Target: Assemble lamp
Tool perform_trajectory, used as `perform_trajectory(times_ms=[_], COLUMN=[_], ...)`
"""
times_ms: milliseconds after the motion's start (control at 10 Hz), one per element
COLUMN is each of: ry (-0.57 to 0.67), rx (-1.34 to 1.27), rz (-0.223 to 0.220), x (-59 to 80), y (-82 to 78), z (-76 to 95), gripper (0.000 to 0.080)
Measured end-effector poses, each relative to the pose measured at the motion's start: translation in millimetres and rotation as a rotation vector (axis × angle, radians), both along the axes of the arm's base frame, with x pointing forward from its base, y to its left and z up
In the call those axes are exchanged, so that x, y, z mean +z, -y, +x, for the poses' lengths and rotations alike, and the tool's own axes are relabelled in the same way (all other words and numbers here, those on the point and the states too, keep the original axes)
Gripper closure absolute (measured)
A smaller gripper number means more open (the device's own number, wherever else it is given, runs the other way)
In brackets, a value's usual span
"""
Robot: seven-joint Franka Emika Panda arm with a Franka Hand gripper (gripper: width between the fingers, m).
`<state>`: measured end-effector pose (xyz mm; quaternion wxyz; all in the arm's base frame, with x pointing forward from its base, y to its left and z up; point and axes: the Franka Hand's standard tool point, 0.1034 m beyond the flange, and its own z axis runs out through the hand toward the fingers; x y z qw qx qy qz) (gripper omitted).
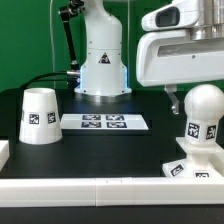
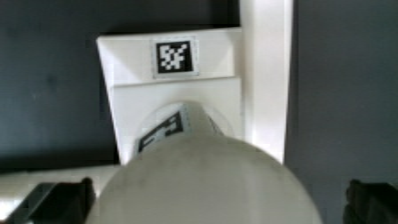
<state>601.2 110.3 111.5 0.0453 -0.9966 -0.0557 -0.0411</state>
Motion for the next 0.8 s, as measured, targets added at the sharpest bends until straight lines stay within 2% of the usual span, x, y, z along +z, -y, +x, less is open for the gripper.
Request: perform_trajectory(times_ms=[500, 800], ry=[0.029, 0.041], rx=[0.609, 0.798], rz=[-0.078, -0.104], x=[-0.4, -0.6], y=[10.6, 12.5], z=[10.1, 11.4], gripper=[0.0101, 0.0101])
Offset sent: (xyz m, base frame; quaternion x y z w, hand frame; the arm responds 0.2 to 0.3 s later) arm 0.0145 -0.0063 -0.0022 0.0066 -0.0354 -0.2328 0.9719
